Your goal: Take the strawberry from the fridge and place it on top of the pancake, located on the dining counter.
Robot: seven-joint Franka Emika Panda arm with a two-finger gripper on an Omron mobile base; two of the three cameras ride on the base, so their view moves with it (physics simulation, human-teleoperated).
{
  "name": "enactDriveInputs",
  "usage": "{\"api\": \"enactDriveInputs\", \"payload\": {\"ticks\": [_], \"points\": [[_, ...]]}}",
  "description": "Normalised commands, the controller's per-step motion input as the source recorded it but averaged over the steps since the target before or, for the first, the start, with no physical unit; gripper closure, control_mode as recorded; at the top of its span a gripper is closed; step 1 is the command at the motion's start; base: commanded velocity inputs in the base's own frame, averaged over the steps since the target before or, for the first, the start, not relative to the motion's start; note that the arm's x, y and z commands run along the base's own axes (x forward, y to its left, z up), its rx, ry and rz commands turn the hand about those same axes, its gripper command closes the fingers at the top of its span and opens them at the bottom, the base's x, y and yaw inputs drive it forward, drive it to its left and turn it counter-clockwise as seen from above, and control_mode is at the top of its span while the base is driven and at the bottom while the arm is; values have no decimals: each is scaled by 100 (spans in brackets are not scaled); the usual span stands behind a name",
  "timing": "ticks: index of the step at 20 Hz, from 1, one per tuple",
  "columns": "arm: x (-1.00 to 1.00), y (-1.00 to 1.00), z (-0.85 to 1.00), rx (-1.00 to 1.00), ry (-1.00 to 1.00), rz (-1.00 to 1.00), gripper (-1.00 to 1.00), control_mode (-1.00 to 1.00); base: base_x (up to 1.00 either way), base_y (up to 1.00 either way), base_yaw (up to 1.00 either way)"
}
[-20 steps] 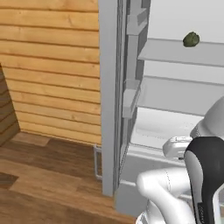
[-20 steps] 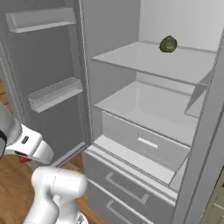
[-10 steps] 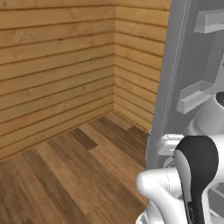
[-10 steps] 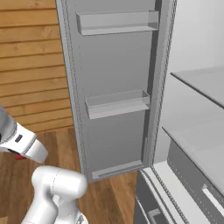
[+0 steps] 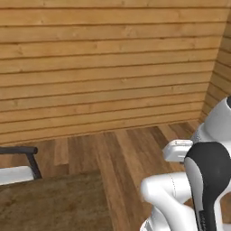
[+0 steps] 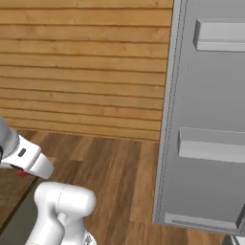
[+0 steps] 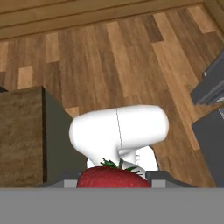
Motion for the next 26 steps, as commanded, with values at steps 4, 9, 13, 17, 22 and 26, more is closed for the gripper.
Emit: {"api": "enactDriveInputs", "payload": {"ticks": [4,9,13,17,22,26], "points": [[0,0,0,0,0,0,100,100,14,9,14],[0,0,0,0,0,0,100,100,83,13,0],[0,0,0,0,0,0,100,100,100,11,2],[0,0,0,0,0,0,100,100,100,8,0],[0,0,0,0,0,0,100,100,100,26,0],[0,0,0,0,0,0,100,100,100,44,9]]}}
